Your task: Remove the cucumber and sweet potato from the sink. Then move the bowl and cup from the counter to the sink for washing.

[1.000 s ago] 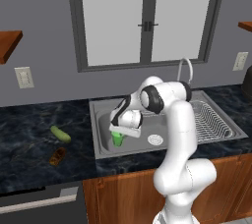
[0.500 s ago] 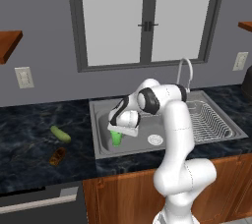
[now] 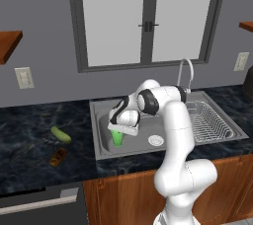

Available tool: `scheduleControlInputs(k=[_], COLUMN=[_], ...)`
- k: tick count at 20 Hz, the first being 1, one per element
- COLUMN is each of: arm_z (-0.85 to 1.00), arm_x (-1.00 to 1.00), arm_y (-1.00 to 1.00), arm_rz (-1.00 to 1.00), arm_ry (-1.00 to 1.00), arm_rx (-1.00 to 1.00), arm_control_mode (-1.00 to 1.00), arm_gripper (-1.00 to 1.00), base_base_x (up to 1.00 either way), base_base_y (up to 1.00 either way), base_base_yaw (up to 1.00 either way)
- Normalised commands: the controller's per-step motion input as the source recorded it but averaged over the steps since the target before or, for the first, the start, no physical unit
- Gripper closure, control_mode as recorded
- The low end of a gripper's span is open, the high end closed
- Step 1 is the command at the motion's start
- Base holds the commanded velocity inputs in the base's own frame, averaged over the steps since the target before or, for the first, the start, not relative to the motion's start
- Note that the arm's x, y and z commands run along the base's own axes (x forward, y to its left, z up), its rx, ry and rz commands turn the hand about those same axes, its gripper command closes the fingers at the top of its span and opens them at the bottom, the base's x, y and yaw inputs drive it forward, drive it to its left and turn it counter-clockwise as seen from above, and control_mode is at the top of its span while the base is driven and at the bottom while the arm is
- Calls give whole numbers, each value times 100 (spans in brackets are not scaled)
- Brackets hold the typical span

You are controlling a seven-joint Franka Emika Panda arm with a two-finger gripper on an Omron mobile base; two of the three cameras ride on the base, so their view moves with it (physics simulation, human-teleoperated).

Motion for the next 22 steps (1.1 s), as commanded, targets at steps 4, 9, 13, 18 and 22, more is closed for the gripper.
scheduleControlInputs(k=[4,9,13,18,22], arm_z=[-23,-25,-25,-18,-15], arm_x=[0,-6,-8,-9,-20], arm_y=[13,17,17,11,13], arm_rz=[0,0,0,0,0], arm_ry=[0,-1,-1,-2,-2], arm_rx=[0,0,0,0,0], arm_control_mode=[-100,-100,-100,-100,-100], arm_gripper=[100,-100,-100,-100,-100], base_base_x=[0,0,0,0,0], base_base_y=[0,0,0,0,0], base_base_yaw=[0,0,0,0,0])
